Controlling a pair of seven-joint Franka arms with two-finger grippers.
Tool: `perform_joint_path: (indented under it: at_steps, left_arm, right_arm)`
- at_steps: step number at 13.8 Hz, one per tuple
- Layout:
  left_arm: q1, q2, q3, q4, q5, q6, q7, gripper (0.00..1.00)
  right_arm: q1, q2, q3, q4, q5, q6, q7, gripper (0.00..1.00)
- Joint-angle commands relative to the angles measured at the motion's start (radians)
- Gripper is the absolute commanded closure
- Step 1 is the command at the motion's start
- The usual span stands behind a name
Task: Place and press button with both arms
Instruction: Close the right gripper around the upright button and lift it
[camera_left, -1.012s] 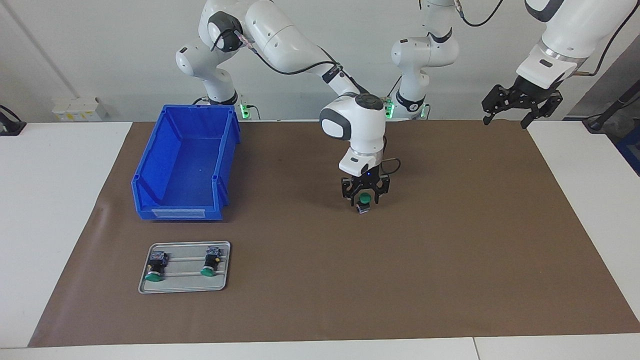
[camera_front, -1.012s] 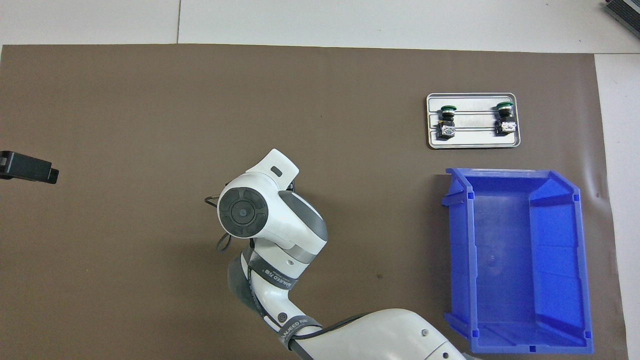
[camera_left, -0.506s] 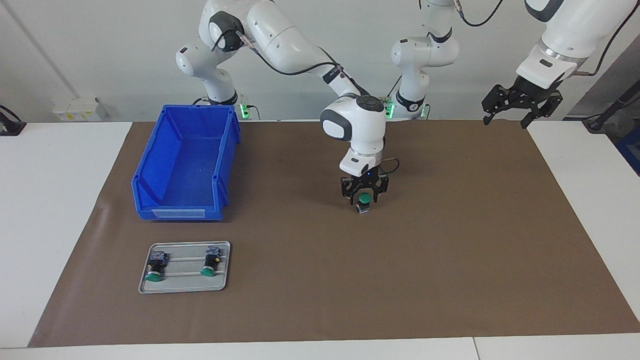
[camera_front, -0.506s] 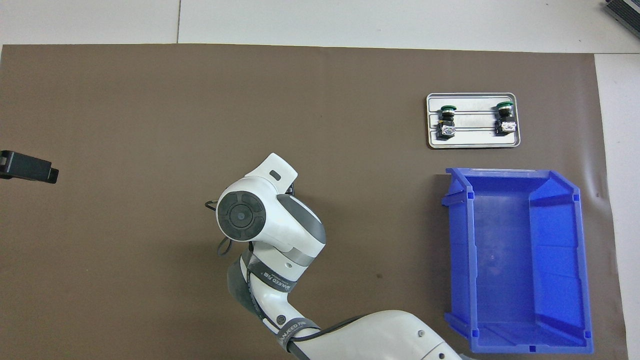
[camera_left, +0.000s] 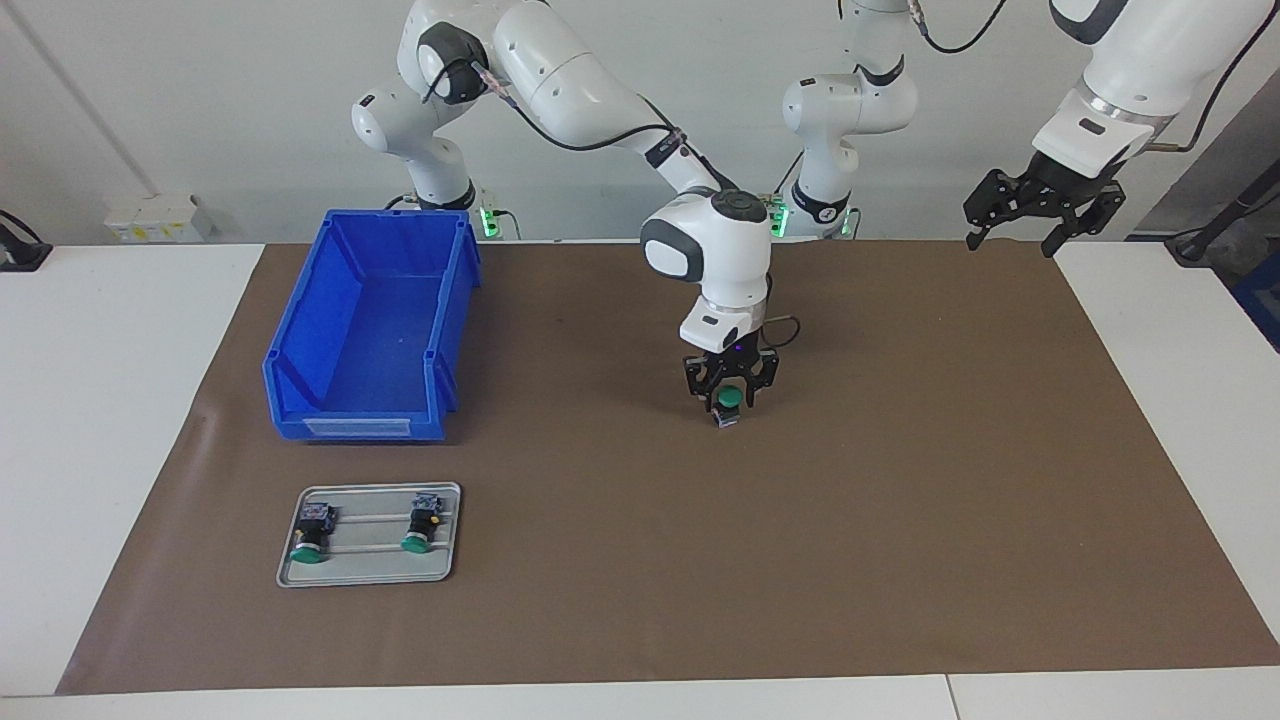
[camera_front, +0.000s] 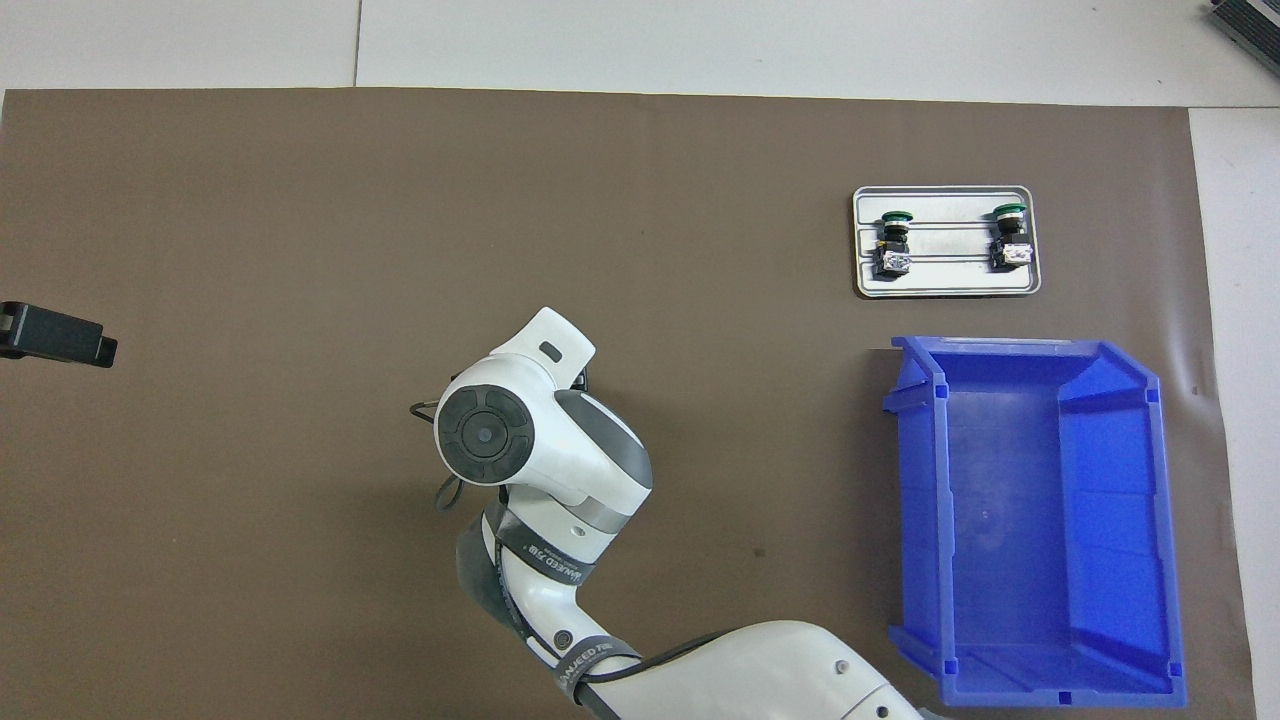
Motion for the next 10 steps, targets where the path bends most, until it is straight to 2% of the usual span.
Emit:
perform_joint_path:
  at_steps: [1,10]
  left_arm:
    - [0.011,-0.017,-0.009,-0.017,-0.003,-0.003,-0.004,0.0]
    - [0.011,-0.017,-0.007,-0.017,-0.003,-0.003,-0.004,0.0]
  right_arm:
    - [-0.001,-0.005,0.0,-0.012,-0.024,0.021,0.001,1.0]
    - [-0.017,-0.015,-0.011,0.011,-0.029,-0.015,0.001,1.0]
